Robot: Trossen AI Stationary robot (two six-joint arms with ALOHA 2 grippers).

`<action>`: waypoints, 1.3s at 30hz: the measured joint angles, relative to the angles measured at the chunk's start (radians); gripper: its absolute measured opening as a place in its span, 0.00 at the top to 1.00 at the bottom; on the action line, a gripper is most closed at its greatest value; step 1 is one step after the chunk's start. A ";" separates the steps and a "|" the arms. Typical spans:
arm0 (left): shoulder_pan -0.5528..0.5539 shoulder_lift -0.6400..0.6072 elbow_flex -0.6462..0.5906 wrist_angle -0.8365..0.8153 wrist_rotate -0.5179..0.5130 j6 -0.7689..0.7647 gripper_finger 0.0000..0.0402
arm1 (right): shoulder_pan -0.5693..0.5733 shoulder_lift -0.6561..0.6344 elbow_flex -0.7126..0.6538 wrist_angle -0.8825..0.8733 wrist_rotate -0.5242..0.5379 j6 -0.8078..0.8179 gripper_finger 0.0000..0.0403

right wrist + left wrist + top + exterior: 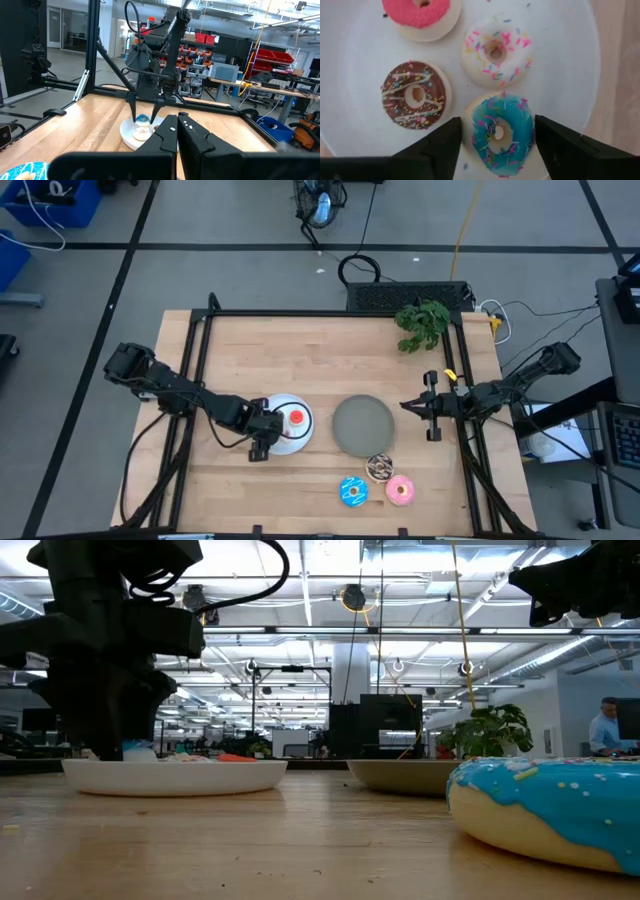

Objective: Pick & Place donuts
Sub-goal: Put the small blue donut on the white plate, then put the big pink donut on the gray plate

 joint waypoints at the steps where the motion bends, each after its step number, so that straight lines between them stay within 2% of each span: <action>1: 0.002 0.000 0.001 0.001 0.007 0.000 0.36 | 0.000 0.000 0.000 0.000 0.000 0.004 1.00; 9: 0.003 0.000 0.001 -0.021 0.009 -0.002 0.27 | 0.000 0.000 0.000 0.000 0.000 0.006 1.00; 16: 0.003 0.000 0.014 -0.034 0.009 0.029 0.25 | 0.000 0.000 0.000 0.000 0.000 0.006 1.00; 22: 0.003 0.000 0.199 -0.197 0.000 0.063 0.25 | 0.000 0.000 0.000 0.000 0.000 0.016 1.00; 25: -0.011 0.000 0.332 -0.324 -0.060 0.072 0.27 | 0.000 0.000 0.000 0.000 0.000 0.024 1.00; 27: -0.026 0.000 0.409 -0.408 -0.105 0.091 0.32 | 0.000 0.000 0.000 0.000 0.000 0.025 1.00; 29: -0.044 -0.007 0.472 -0.471 -0.134 0.131 0.41 | 0.000 0.000 0.000 0.000 0.000 0.025 1.00; 32: -0.069 -0.079 0.507 -0.538 -0.190 0.178 0.61 | 0.000 0.000 0.000 -0.001 0.000 0.025 1.00; 36: -0.060 -0.243 0.464 -0.573 -0.235 0.216 0.93 | 0.000 0.001 0.000 -0.009 0.000 0.024 1.00; 37: -0.051 -0.296 0.440 -0.553 -0.247 0.218 0.96 | 0.000 0.004 0.000 -0.009 0.000 0.022 1.00; 39: -0.033 -0.427 0.364 -0.471 -0.253 0.234 0.96 | 0.000 0.011 0.000 -0.010 0.000 0.020 1.00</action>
